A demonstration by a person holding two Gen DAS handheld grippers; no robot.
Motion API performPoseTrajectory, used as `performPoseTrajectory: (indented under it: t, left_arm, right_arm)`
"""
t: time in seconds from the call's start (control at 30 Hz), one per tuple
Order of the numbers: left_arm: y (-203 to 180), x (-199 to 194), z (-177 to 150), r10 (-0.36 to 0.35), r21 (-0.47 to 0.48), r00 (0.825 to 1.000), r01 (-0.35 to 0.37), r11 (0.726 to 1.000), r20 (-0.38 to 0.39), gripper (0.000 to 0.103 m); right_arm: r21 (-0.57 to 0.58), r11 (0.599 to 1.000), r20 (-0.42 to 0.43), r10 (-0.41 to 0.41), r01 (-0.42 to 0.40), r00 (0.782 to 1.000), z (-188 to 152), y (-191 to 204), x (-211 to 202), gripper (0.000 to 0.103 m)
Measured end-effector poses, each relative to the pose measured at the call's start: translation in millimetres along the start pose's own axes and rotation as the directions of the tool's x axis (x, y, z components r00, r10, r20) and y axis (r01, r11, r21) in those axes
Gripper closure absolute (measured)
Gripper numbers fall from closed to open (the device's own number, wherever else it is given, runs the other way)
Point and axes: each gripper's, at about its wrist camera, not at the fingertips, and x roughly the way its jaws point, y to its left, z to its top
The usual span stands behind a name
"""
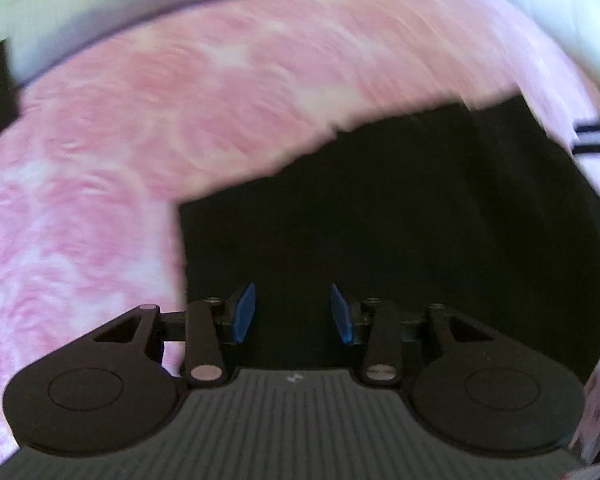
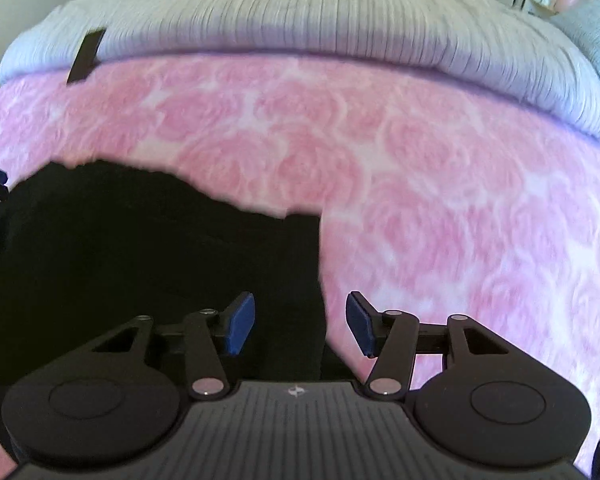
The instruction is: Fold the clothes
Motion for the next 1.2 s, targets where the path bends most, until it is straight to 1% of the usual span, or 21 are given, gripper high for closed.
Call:
performPoseTrajectory:
  t: [0.1, 0.13, 0.17, 0.2, 0.23, 0.27, 0.3, 0.33, 0.37, 0.5, 0.63, 0.67, 0.7, 0.77, 0.87, 0.93, 1.0, 1.03, 1.07, 1.13, 1.2]
  left_arm:
    - [-6.9, 23.5, -7.9, 0.011, 0.026, 1.0, -0.01, 1.0, -0.028, 0.065]
    - [-1.7, 26.4, -8.4, 0.008, 0.008, 1.0, -0.008, 1.0, -0.023, 0.067]
    - [3.7, 27.4, -8.7, 0.01, -0.008, 1.0, -0.01, 1.0, -0.017, 0.069]
    - [9.2, 25.7, -8.6, 0.029, -0.018, 1.0, -0.029, 0.999, -0.013, 0.07]
    - [15.1, 23.2, -8.5, 0.067, -0.024, 0.998, -0.067, 0.997, -0.015, 0.07]
    - [17.0, 19.1, -11.1, 0.091, -0.031, 0.996, -0.091, 0.995, -0.019, 0.07]
    - [13.1, 14.7, -17.0, 0.09, -0.032, 0.996, -0.091, 0.995, -0.02, 0.074]
    - [9.2, 10.3, -23.0, 0.09, -0.033, 0.996, -0.09, 0.995, -0.021, 0.076]
    - [5.3, 5.9, -28.9, 0.089, -0.034, 0.996, -0.09, 0.995, -0.022, 0.075]
    - [-10.4, -11.8, -52.6, 0.087, -0.04, 0.996, -0.088, 0.995, -0.025, 0.072]
    - [-26.1, -29.5, -76.2, 0.085, -0.045, 0.996, -0.086, 0.995, -0.029, 0.07]
    - [-26.4, -31.7, -82.9, 0.09, -0.055, 0.995, -0.092, 0.994, -0.035, 0.07]
    - [-22.0, -31.0, -90.5, 0.102, -0.077, 0.994, -0.105, 0.991, -0.046, 0.07]
    - [-13.2, -29.7, -105.8, 0.125, -0.12, 0.99, -0.132, 0.984, -0.07, 0.066]
    - [-0.1, -30.4, -127.1, 0.166, -0.176, 0.98, -0.182, 0.967, -0.107, 0.066]
    - [8.5, -42.4, -135.6, 0.21, -0.198, 0.969, -0.233, 0.952, -0.129, 0.066]
    - [16.3, -57.0, -145.2, 0.215, -0.265, 0.968, -0.244, 0.933, -0.132, 0.066]
    - [17.2, -64.8, -148.8, 0.227, -0.292, 0.965, -0.256, 0.922, -0.129, 0.072]
    - [17.1, -72.5, -152.6, 0.229, -0.32, 0.966, -0.257, 0.912, -0.122, 0.072]
    - [16.4, -84.7, -161.1, 0.191, -0.395, 0.978, -0.21, 0.894, -0.088, 0.07]
    - [10.5, -90.6, -169.2, 0.162, -0.45, 0.985, -0.171, 0.876, -0.058, 0.07]
  right_arm:
    - [-0.004, 0.999, -0.028, -0.035, 0.035, 0.999, -4.1, -9.4, 20.9, 0.051]
    - [-0.006, 0.999, -0.038, -0.047, 0.047, 0.998, -5.5, -12.5, 27.9, 0.053]
    - [-0.008, 0.998, -0.047, -0.059, 0.058, 0.997, -6.8, -15.7, 34.9, 0.057]
    - [-0.009, 0.998, -0.056, -0.07, 0.07, 0.996, -8.2, -18.8, 41.9, 0.06]
    - [-0.011, 0.997, -0.066, -0.082, 0.082, 0.994, -9.6, -21.9, 48.8, 0.06]
    - [-0.005, 0.995, -0.07, -0.103, 0.103, 0.992, -10.7, -25.2, 50.4, 0.058]
    - [0.013, 0.99, -0.067, -0.136, 0.138, 0.988, -11.5, -28.5, 44.3, 0.061]
    - [0.031, 0.985, -0.065, -0.17, 0.172, 0.983, -12.4, -31.9, 38.2, 0.06]
    - [0.04, 0.982, -0.06, -0.181, 0.183, 0.982, -15.6, -30.3, 30.6, 0.06]
    - [0.016, 0.995, -0.025, -0.098, 0.098, 0.995, -41.8, 3.9, -7.7, 0.06]
    - [-0.01, 1.0, 0.008, -0.013, 0.013, 1.0, -68.0, 38.2, -46.0, 0.062]
    - [-0.014, 1.0, 0.0, 0.005, -0.005, 1.0, -76.5, 45.2, -49.5, 0.062]
    - [-0.013, 1.0, -0.031, 0.019, -0.019, 0.999, -87.7, 50.1, -44.2, 0.062]
    - [0.022, 1.0, -0.094, 0.025, -0.023, 0.995, -112.3, 50.7, -31.5, 0.063]
    - [0.074, 0.997, -0.109, 0.018, -0.01, 0.994, -129.3, 37.6, -35.0, 0.068]
    - [0.055, 0.999, -0.119, 0.005, 0.001, 0.993, -130.9, 34.6, -44.2, 0.07]
    - [0.026, 1.0, -0.143, -0.003, 0.006, 0.99, -133.5, 34.6, -49.8, 0.07]
    - [0.003, 1.0, -0.156, -0.016, 0.017, 0.988, -133.9, 38.0, -51.5, 0.07]
    - [-0.02, 0.999, -0.169, -0.03, 0.027, 0.985, -134.2, 41.3, -53.1, 0.07]
    - [-0.032, 0.998, -0.173, -0.051, 0.047, 0.984, -130.9, 48.9, -58.3, 0.069]
    - [0.006, 1.0, -0.131, -0.018, 0.019, 0.991, -128.2, 54.9, -65.6, 0.068]
